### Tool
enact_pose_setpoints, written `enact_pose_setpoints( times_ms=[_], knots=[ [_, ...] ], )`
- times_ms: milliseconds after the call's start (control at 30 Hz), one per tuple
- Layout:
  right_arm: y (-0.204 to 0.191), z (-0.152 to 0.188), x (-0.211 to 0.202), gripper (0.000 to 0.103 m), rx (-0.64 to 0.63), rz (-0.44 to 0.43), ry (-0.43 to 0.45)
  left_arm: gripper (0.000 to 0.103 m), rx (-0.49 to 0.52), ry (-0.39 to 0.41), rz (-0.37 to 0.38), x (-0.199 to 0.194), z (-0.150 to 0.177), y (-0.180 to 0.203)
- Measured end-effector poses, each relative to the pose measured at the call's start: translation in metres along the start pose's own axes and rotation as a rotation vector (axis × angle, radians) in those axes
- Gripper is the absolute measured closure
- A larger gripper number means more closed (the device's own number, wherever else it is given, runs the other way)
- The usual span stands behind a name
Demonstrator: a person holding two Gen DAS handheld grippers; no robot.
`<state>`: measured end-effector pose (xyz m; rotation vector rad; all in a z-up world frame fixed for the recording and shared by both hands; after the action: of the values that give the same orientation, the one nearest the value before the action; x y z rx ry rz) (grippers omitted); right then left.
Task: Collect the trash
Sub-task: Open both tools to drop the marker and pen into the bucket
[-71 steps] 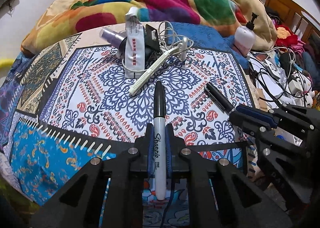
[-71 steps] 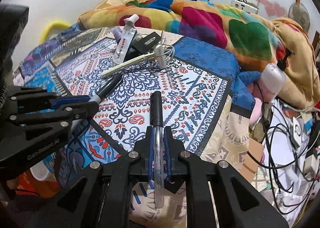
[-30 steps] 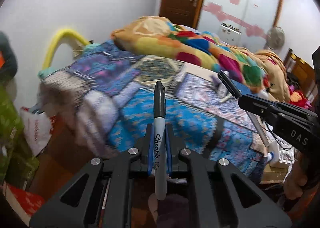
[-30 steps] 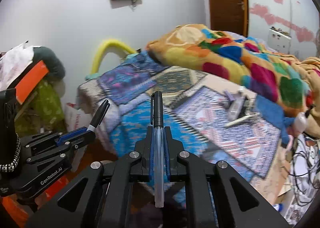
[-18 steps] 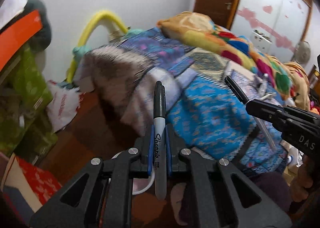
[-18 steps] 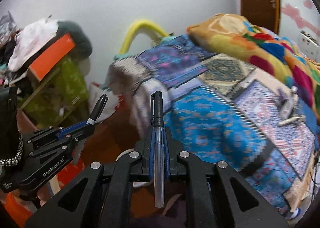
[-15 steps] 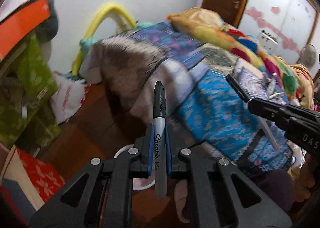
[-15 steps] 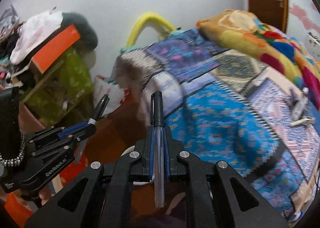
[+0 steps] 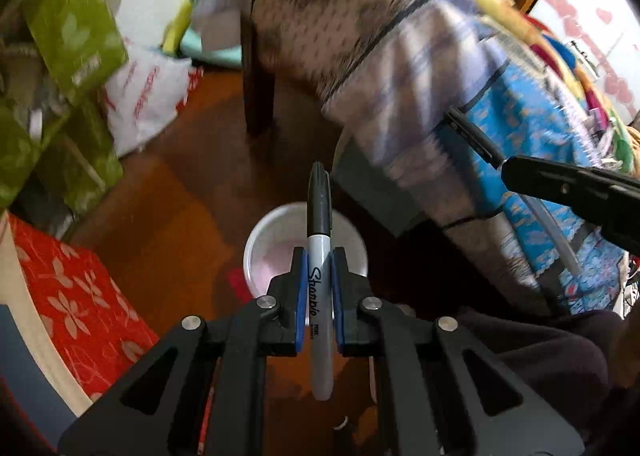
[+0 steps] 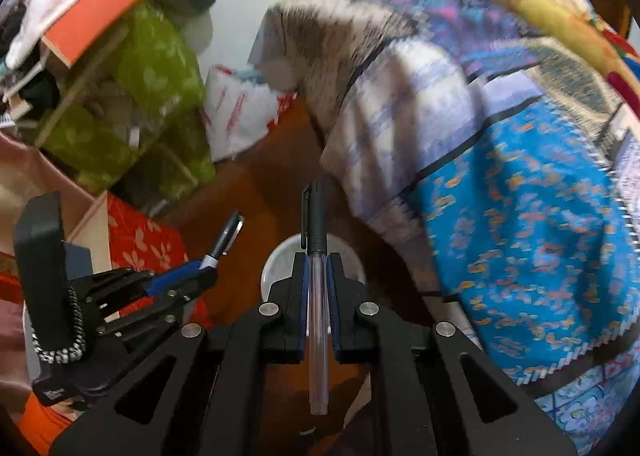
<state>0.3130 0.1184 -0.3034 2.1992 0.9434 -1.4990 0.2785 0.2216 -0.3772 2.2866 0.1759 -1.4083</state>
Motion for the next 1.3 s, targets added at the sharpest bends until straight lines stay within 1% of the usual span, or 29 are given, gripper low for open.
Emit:
enact_pose_setpoints(
  times_ms=[67,167,200,267,333,400,467,567,667,867,1100,1167,1300],
  knots=[
    [-0.006,0.002,0.017,0.095,-0.009,-0.011,-0.050,0.093,-0.013,-0.020,-0.015,0.011,0.004,-0.007],
    [-0.013,0.000,0.034,0.095,-0.018,-0.025,-0.094,0.093,-0.048,-0.050,-0.008,0.025,0.005,-0.013],
    [-0.015,-0.001,0.037,0.095,-0.020,-0.028,-0.100,0.093,-0.066,-0.050,-0.006,0.028,0.004,-0.015],
    [-0.020,-0.004,0.041,0.095,-0.043,-0.035,-0.105,0.093,-0.095,-0.054,-0.029,0.031,0.001,-0.017],
    [-0.022,-0.006,0.045,0.092,-0.060,-0.015,-0.119,0.091,-0.112,-0.058,-0.032,0.031,-0.002,-0.018],
    [-0.023,-0.007,0.044,0.071,-0.061,-0.019,-0.126,0.089,-0.115,-0.049,-0.027,0.026,-0.004,-0.019],
    [-0.021,-0.008,0.038,0.065,-0.059,-0.024,-0.104,0.087,-0.096,-0.035,-0.041,0.019,-0.005,-0.017],
    [-0.017,-0.008,0.028,0.065,-0.083,0.011,-0.073,0.084,-0.055,-0.027,-0.060,0.007,-0.005,-0.012],
    [-0.013,-0.006,0.018,0.065,-0.077,0.015,-0.053,0.084,-0.044,-0.016,-0.051,-0.007,-0.005,-0.005],
    [-0.007,-0.001,-0.012,0.065,-0.085,0.048,0.006,0.084,-0.007,0.063,-0.046,-0.051,-0.011,0.017],
    [0.001,0.005,-0.063,0.065,-0.058,0.043,0.093,0.082,0.061,0.161,-0.038,-0.106,-0.018,0.057],
    [0.006,0.008,-0.078,0.065,-0.046,0.032,0.119,0.078,0.082,0.178,-0.034,-0.116,-0.018,0.070],
    [0.025,0.016,-0.109,0.065,-0.008,0.044,0.171,0.074,0.141,0.217,-0.028,-0.139,-0.018,0.104]
  ],
)
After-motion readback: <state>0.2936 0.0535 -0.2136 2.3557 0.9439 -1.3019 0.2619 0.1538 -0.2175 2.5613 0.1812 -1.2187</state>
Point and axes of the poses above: each gripper's, at about its wrist camera, not at the fingertips, and x roughly the way its jaws point, y to its right, z to its underside, the point moved 8 cm from there along x, roughly the way its jaws point, and after that the axes turned 8 degrees about z, right-handed, at the moved point
